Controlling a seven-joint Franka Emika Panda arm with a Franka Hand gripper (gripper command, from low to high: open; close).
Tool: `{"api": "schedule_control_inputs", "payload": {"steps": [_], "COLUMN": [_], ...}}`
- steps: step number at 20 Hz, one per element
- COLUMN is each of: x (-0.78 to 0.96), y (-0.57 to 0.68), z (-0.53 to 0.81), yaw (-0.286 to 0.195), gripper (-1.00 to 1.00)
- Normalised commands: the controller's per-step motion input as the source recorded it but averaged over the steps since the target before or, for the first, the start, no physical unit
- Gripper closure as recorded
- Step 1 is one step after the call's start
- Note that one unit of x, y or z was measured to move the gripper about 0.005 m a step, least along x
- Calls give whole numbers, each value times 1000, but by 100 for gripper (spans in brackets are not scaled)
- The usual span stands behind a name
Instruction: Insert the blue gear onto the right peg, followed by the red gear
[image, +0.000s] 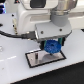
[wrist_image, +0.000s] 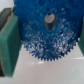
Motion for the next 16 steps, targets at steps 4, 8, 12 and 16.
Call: {"api": "schedule_control_inputs", "payload": {"steps": [4,8,12,16], "x": [130,199,377,157], "y": [2,0,0,1], "z": [16,274,386,39], "yaw": [0,0,0,0], "gripper": [100,100,100,100]}}
